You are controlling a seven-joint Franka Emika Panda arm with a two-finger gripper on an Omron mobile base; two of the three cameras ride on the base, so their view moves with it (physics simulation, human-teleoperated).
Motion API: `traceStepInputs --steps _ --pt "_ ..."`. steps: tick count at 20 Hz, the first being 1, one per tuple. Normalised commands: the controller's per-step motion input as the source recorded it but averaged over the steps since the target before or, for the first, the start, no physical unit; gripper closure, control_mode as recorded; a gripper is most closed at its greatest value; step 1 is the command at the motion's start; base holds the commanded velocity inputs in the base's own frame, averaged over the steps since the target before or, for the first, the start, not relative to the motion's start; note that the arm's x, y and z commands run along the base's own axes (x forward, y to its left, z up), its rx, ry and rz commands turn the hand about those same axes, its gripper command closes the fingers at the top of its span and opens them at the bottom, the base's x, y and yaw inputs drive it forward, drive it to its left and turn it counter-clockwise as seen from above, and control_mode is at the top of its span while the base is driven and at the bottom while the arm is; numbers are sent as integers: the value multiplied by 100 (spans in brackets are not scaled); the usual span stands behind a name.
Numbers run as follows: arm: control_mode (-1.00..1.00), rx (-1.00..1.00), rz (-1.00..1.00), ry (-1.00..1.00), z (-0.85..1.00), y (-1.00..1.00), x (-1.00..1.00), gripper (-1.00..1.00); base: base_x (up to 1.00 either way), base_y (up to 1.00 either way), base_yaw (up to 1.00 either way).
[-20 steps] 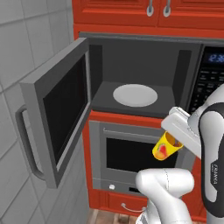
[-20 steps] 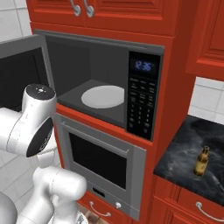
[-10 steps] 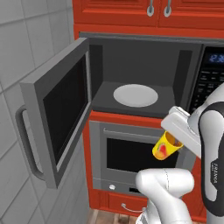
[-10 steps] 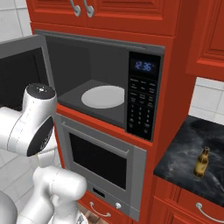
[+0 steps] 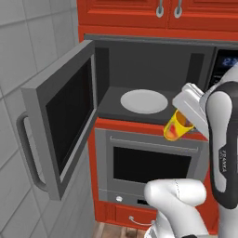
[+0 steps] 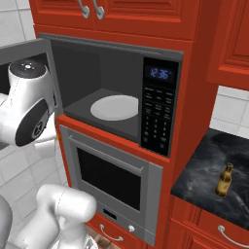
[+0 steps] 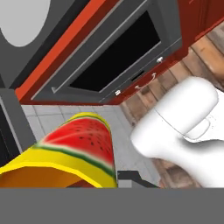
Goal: Place the microwavable item in the microwave. Then, close the microwave door and press the start button.
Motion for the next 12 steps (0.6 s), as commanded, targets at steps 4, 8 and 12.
traceStepInputs --steps 4,8,12 --pt "-100 -1 -23 -11 4 -1 71 100 0 0 0" --pt "-100 0 -18 0 -13 -27 76 100 0 0 0" --pt "-100 0 -11 0 -9 -21 83 100 0 0 0"
